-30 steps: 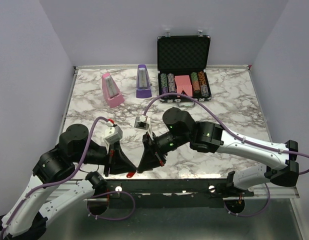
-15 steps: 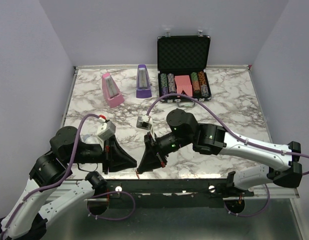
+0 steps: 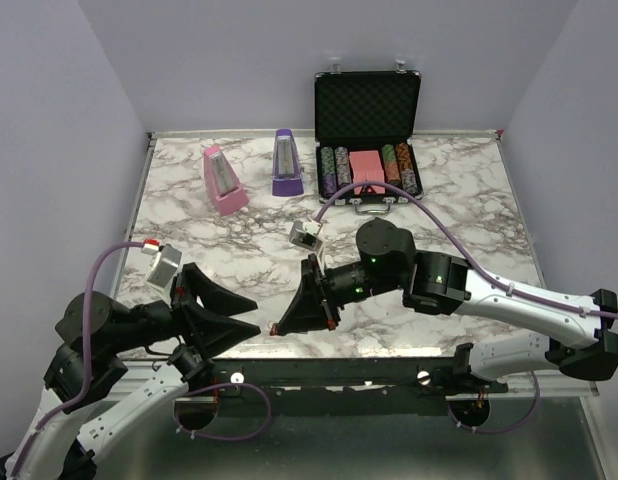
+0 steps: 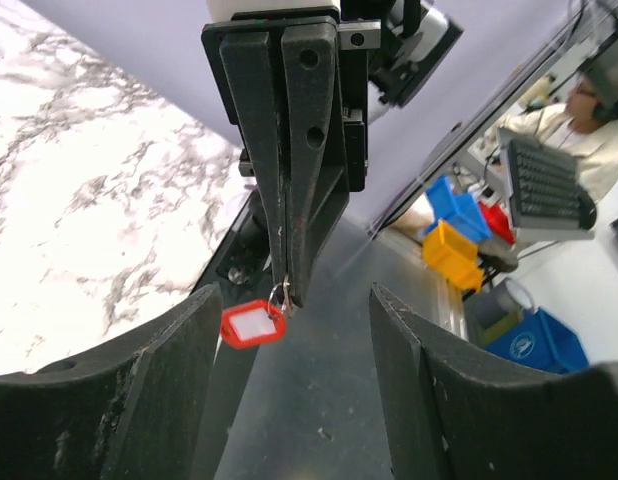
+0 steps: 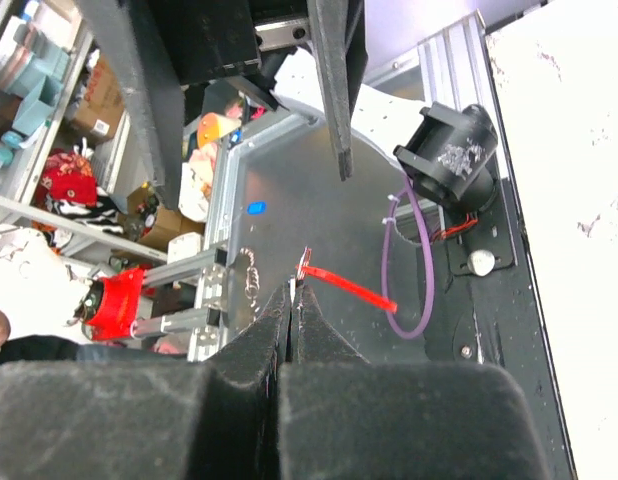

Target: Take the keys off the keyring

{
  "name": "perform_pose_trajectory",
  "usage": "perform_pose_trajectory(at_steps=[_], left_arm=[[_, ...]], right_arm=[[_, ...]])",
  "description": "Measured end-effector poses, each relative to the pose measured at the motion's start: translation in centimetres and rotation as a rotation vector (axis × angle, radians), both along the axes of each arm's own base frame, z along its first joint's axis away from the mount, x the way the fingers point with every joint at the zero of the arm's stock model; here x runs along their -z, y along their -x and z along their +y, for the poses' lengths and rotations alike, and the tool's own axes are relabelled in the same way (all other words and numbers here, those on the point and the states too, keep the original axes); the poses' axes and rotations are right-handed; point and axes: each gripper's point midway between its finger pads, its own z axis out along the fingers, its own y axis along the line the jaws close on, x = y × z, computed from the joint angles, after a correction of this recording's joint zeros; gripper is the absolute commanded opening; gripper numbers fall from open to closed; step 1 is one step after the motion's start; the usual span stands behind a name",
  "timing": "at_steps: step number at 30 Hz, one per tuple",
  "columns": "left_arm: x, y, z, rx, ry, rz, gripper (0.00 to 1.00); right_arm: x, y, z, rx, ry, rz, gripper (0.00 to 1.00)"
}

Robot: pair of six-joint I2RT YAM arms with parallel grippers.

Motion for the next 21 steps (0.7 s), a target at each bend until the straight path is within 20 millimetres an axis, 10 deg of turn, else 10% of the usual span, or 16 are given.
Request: perform_pose_trajectory(at_steps=[21], left_arm=[[-0.1, -0.1, -0.7, 0.023, 0.137, 0.054, 0.54]], right_arm=[[-3.5, -0.3, 0.8, 0.019, -0.115, -0.007, 0.01]])
